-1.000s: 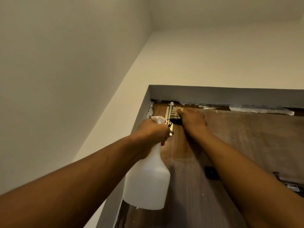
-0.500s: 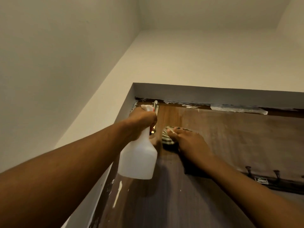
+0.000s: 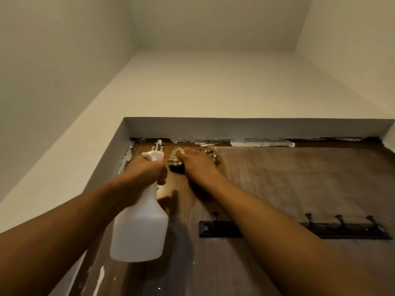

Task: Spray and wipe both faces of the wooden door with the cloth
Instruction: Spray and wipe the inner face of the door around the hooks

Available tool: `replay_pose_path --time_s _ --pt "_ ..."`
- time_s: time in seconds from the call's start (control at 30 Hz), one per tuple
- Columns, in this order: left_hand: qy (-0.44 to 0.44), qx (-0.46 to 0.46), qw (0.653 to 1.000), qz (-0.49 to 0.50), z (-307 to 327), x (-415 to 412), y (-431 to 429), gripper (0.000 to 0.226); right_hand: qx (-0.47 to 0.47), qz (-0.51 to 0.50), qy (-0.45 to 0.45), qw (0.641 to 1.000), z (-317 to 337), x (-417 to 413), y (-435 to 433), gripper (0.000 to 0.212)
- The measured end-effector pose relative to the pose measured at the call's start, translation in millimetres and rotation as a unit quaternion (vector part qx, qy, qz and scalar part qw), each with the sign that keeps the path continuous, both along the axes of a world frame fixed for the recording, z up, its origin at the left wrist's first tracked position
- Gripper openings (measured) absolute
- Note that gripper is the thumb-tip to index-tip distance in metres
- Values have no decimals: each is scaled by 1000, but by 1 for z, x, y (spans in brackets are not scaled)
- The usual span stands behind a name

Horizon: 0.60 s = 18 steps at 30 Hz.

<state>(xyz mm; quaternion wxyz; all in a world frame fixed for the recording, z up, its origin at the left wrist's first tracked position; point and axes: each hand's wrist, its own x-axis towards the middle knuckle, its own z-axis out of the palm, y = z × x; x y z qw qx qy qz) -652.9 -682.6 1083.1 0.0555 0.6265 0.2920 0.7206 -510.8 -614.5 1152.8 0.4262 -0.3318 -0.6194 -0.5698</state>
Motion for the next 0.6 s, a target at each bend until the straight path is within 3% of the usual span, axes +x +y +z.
replay_pose_path --time_s 0.07,0.13,0.23,0.33,0.47,0.6 --pt "0 -2 1000 -7 -1 2 1 41 -8 -1 -35 999 -26 31 -1 50" --pt "8 -4 1000 -3 -1 3 4 45 -1 9 -7 1000 -37 67 6 47" --pt "29 -6 1000 -8 -3 10 5 50 0 20 87 996 -11 102 14 36" --pt "50 6 999 -13 -1 25 1 46 -20 -20 120 992 31 89 5 40" --pt "44 9 999 -14 8 52 -6 36 -21 -15 82 996 42 57 3 39" --pt "35 15 999 -14 9 74 -8 13 9 14 4 1000 -5 86 5 42"
